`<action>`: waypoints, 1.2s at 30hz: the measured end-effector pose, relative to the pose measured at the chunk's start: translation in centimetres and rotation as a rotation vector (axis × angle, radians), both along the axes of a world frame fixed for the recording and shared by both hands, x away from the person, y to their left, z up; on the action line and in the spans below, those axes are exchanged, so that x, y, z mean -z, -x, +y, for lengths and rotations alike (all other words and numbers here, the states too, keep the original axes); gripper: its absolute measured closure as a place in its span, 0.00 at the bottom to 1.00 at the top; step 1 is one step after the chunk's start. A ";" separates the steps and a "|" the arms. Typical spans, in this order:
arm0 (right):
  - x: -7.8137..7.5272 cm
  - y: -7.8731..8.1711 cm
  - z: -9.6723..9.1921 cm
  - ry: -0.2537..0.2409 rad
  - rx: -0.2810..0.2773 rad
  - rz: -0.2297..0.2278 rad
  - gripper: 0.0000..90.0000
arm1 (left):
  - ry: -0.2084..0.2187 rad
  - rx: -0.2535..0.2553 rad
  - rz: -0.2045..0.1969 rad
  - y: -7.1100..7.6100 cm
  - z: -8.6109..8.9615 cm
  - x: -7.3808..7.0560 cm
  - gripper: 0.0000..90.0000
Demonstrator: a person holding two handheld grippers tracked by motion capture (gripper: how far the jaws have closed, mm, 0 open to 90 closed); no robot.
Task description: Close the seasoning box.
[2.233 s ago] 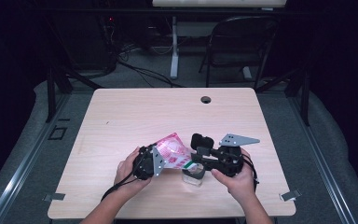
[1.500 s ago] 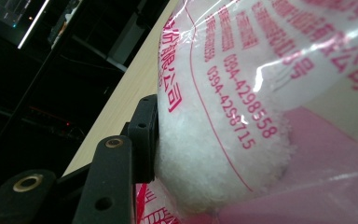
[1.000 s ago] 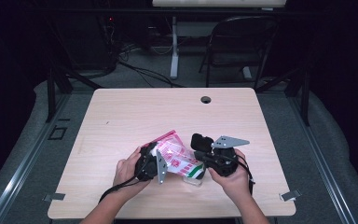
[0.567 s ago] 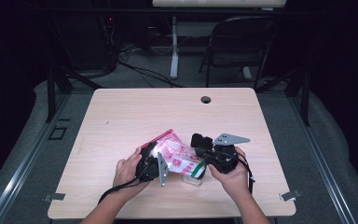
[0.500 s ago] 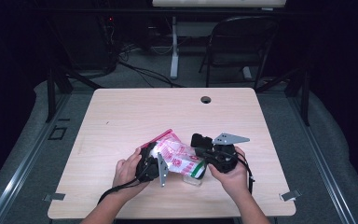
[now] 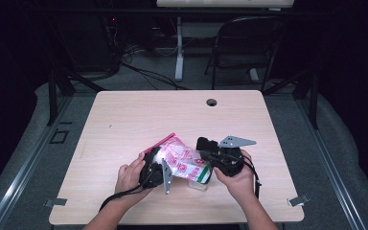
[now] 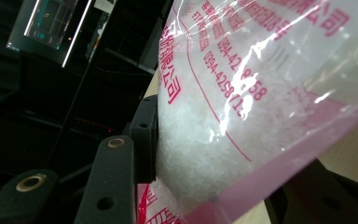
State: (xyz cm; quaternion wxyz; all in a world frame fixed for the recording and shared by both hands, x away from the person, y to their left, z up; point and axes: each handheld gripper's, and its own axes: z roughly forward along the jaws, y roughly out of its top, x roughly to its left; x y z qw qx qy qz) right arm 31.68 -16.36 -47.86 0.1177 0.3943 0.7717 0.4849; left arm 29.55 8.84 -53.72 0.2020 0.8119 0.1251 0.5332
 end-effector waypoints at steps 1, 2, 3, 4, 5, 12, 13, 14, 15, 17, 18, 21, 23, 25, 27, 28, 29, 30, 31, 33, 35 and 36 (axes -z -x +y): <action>0.0 0.0 0.0 0.001 0.002 0.003 1.00 | -0.006 0.001 -0.006 0.1 0.0 0.0 0.66; 0.0 0.0 0.0 0.001 0.003 0.002 1.00 | -0.014 0.001 -0.012 0.1 -0.1 0.0 0.66; 0.0 -0.1 0.0 0.002 0.003 0.001 1.00 | -0.024 0.002 -0.021 0.2 -0.1 0.0 0.66; 0.0 -0.1 -0.1 0.003 0.006 0.002 1.00 | -0.036 0.002 -0.030 0.3 -0.1 -0.1 0.66; 0.0 -0.1 -0.1 0.003 0.009 0.001 1.00 | -0.042 0.004 -0.033 0.4 -0.1 -0.1 0.66; 0.1 -0.5 -0.2 0.002 0.020 0.003 1.00 | -0.080 0.006 -0.061 0.8 -0.3 0.0 0.67; 0.1 -0.5 -0.2 0.001 0.021 0.003 1.00 | -0.083 0.006 -0.064 0.9 -0.3 0.0 0.67; 0.1 -0.6 -0.2 -0.001 0.022 0.002 1.00 | -0.085 0.006 -0.067 0.9 -0.3 0.0 0.67; 0.2 -0.6 -0.2 -0.006 0.024 0.000 1.00 | -0.088 0.005 -0.070 0.9 -0.3 0.0 0.67; 0.2 -0.7 -0.2 -0.003 0.023 0.003 1.00 | -0.087 0.008 -0.072 1.0 -0.3 0.1 0.67; 0.2 -0.7 -0.2 -0.005 0.023 0.003 1.00 | -0.089 0.009 -0.072 1.0 -0.3 0.1 0.67; 0.2 -0.7 -0.2 -0.003 0.023 0.002 1.00 | -0.091 0.011 -0.078 1.1 -0.2 0.2 0.67; 0.2 -0.7 -0.2 0.001 0.021 0.003 1.00 | -0.099 0.009 -0.087 1.1 -0.2 0.1 0.67; 0.2 -0.7 -0.2 0.000 0.019 0.001 1.00 | -0.101 0.011 -0.092 1.1 -0.1 0.1 0.68; 0.2 -0.7 -0.1 -0.003 0.018 0.004 1.00 | -0.105 0.012 -0.101 1.1 -0.1 0.1 0.68; 0.2 -0.7 -0.1 -0.003 0.018 0.002 1.00 | -0.116 0.011 -0.106 1.2 -0.1 0.0 0.68; 0.2 -0.7 -0.1 0.000 0.017 0.002 1.00 | -0.122 0.010 -0.114 1.2 -0.1 0.0 0.68; 0.2 -0.7 -0.1 -0.001 0.017 0.002 1.00 | -0.130 0.008 -0.124 1.2 -0.1 0.0 0.68; 0.2 -0.7 -0.1 -0.003 0.016 0.003 1.00 | -0.134 0.007 -0.127 1.3 -0.1 0.0 0.68; 0.2 -0.7 -0.1 -0.006 0.014 0.005 1.00 | -0.135 0.009 -0.140 1.3 -0.1 0.0 0.68; 0.3 -0.7 -0.1 -0.004 0.015 0.004 1.00 | -0.146 0.009 -0.145 1.3 -0.1 -0.1 0.68; 0.2 -0.7 -0.1 -0.001 0.015 0.005 1.00 | -0.149 0.008 -0.150 1.3 -0.1 -0.1 0.68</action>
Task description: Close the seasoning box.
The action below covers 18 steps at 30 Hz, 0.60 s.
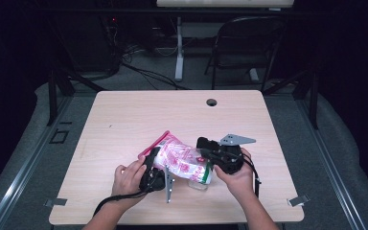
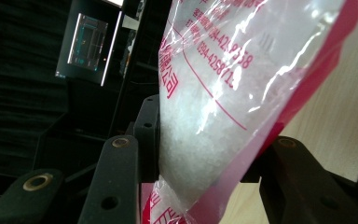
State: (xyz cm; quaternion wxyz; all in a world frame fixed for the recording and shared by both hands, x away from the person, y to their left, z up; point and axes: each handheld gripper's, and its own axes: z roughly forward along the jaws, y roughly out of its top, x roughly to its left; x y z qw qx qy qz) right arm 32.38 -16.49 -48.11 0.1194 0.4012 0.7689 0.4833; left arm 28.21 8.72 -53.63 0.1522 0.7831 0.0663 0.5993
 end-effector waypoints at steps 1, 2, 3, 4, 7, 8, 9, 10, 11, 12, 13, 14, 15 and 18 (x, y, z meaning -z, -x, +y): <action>0.0 0.0 0.0 0.000 0.001 0.000 1.00 | -0.005 -0.003 -0.006 0.0 0.0 0.0 0.68; 0.0 0.0 0.0 0.000 0.001 0.000 1.00 | -0.009 -0.002 -0.012 0.0 0.0 0.0 0.68; 0.0 0.0 0.0 0.000 0.001 -0.001 1.00 | -0.011 0.000 -0.012 0.0 0.0 -0.1 0.68; 0.1 0.0 0.0 -0.002 0.002 -0.001 1.00 | -0.012 -0.001 -0.013 0.1 0.0 -0.1 0.68; 0.3 0.0 0.0 -0.011 0.003 0.007 1.00 | -0.028 0.003 -0.026 0.1 -0.1 -0.1 0.68; 0.3 0.0 0.0 -0.015 0.005 0.007 1.00 | -0.029 0.007 -0.030 0.1 0.0 -0.1 0.68; 0.3 -0.1 -0.1 -0.015 0.004 0.008 1.00 | -0.033 0.007 -0.033 0.1 0.0 -0.1 0.68; 0.3 -0.1 -0.1 -0.016 0.005 0.008 1.00 | -0.035 0.008 -0.035 0.1 0.0 -0.1 0.68; 0.3 -0.1 -0.1 -0.017 0.004 0.007 1.00 | -0.038 0.008 -0.040 0.1 0.0 -0.2 0.68; 0.3 -0.1 0.0 -0.020 0.006 0.008 1.00 | -0.042 0.004 -0.037 0.2 0.0 -0.2 0.68; 0.3 -0.1 0.0 -0.020 0.006 0.006 1.00 | -0.045 0.006 -0.043 0.2 0.0 -0.2 0.68; 0.3 -0.1 0.0 -0.019 0.007 0.007 1.00 | -0.047 0.013 -0.055 0.1 0.0 -0.2 0.68; 0.3 -0.1 -0.1 -0.019 0.007 0.007 1.00 | -0.051 0.010 -0.057 0.1 0.0 -0.2 0.68; 0.3 0.0 -0.1 -0.021 0.007 0.007 1.00 | -0.058 0.008 -0.067 0.3 -0.1 -0.3 0.68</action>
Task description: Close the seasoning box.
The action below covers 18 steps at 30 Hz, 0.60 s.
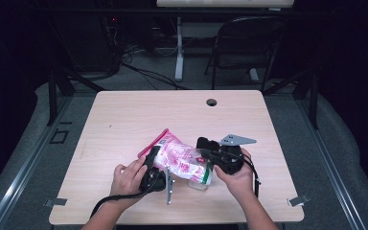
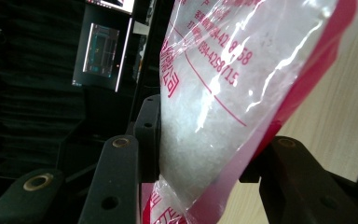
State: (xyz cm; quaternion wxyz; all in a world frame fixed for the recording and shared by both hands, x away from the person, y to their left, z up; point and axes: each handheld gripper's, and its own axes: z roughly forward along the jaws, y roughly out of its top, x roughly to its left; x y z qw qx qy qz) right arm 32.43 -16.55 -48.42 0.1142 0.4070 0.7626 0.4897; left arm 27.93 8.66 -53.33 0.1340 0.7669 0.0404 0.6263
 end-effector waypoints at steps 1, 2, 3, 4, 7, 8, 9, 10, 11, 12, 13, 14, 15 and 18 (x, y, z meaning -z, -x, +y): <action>0.0 0.0 0.0 0.001 -0.001 0.000 1.00 | -0.002 0.005 -0.004 0.0 0.0 0.0 0.68; 0.0 0.0 0.0 0.002 -0.003 0.001 1.00 | -0.008 0.004 -0.010 0.0 0.0 -0.1 0.68; 0.0 0.0 0.0 0.004 -0.006 0.003 1.00 | -0.012 0.003 -0.010 0.0 0.0 -0.1 0.68; 0.0 0.1 0.0 0.006 -0.007 0.005 1.00 | -0.015 0.003 -0.011 0.1 0.1 -0.2 0.68; 0.1 0.1 0.0 0.006 -0.009 0.004 1.00 | -0.025 0.002 -0.016 0.1 0.1 -0.2 0.68; 0.1 0.1 0.0 0.006 -0.010 0.004 1.00 | -0.025 0.002 -0.017 0.2 0.1 -0.3 0.68; 0.1 0.1 0.0 0.006 -0.010 0.004 1.00 | -0.025 0.002 -0.018 0.2 0.1 -0.3 0.68; 0.1 0.1 0.0 0.005 -0.010 0.004 1.00 | -0.026 0.003 -0.019 0.2 0.1 -0.3 0.68; 0.1 0.1 0.0 0.005 -0.009 0.003 1.00 | -0.027 0.004 -0.021 0.2 0.1 -0.3 0.68; 0.1 0.1 0.0 0.004 -0.009 0.003 1.00 | -0.029 0.006 -0.025 0.2 0.1 -0.3 0.68; 0.1 0.2 0.0 0.000 -0.008 0.004 1.00 | -0.032 0.007 -0.025 0.2 0.1 -0.3 0.68; 0.1 0.2 0.0 -0.001 -0.008 0.004 1.00 | -0.036 0.008 -0.027 0.2 0.1 -0.3 0.68; 0.1 0.2 0.0 0.002 -0.009 0.005 1.00 | -0.039 0.009 -0.029 0.2 0.1 -0.4 0.68; 0.2 0.2 0.0 0.002 -0.010 0.006 1.00 | -0.046 0.013 -0.037 0.2 0.1 -0.4 0.68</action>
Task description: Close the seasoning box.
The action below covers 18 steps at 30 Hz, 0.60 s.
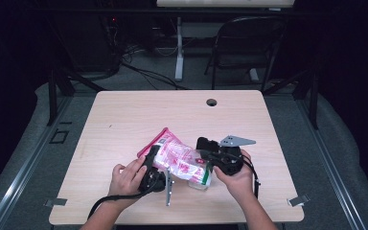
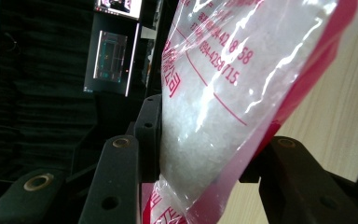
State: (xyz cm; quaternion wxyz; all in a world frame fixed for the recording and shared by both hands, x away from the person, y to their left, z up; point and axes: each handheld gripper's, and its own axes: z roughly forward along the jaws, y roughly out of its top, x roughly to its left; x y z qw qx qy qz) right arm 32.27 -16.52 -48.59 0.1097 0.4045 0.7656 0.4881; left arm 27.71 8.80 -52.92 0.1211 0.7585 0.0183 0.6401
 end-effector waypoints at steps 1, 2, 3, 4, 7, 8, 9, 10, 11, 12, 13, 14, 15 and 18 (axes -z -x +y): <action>0.0 0.0 0.0 0.000 0.000 0.000 1.00 | -0.001 -0.001 0.003 0.0 0.0 0.0 0.68; 0.0 0.0 0.0 0.000 -0.001 0.000 1.00 | -0.004 -0.002 0.004 0.0 0.0 -0.1 0.68; 0.0 0.0 0.0 0.000 -0.001 0.002 1.00 | -0.003 -0.001 0.006 0.0 0.0 -0.1 0.68; 0.0 0.0 0.0 0.000 -0.001 0.002 1.00 | -0.009 0.001 0.002 0.0 0.0 -0.1 0.68; 0.0 0.0 0.0 0.002 -0.001 0.003 1.00 | -0.012 0.003 0.000 0.0 0.0 -0.1 0.68; 0.0 0.1 0.0 0.003 -0.002 0.003 1.00 | -0.015 0.003 0.003 0.1 0.0 -0.2 0.68; 0.1 0.1 0.0 -0.002 0.000 0.002 1.00 | -0.017 0.004 0.003 0.1 0.0 -0.2 0.68; 0.1 0.1 0.0 -0.002 0.000 0.003 1.00 | -0.019 0.006 0.002 0.1 0.0 -0.3 0.68; 0.1 0.1 0.0 -0.001 -0.001 0.003 1.00 | -0.021 0.007 0.003 0.1 0.0 -0.3 0.68; 0.1 0.1 0.0 0.000 0.000 0.003 1.00 | -0.024 0.010 -0.001 0.1 0.0 -0.3 0.68; 0.1 0.1 0.0 0.000 0.000 0.003 1.00 | -0.028 0.010 0.002 0.1 0.0 -0.4 0.68; 0.1 0.1 0.0 0.000 0.000 0.003 1.00 | -0.034 0.012 0.002 0.1 0.1 -0.4 0.68; 0.1 0.1 0.0 -0.002 -0.001 0.002 1.00 | -0.037 0.016 -0.001 0.1 0.1 -0.5 0.68; 0.1 0.1 0.0 0.001 -0.004 0.002 1.00 | -0.046 0.015 0.002 0.1 0.1 -0.6 0.68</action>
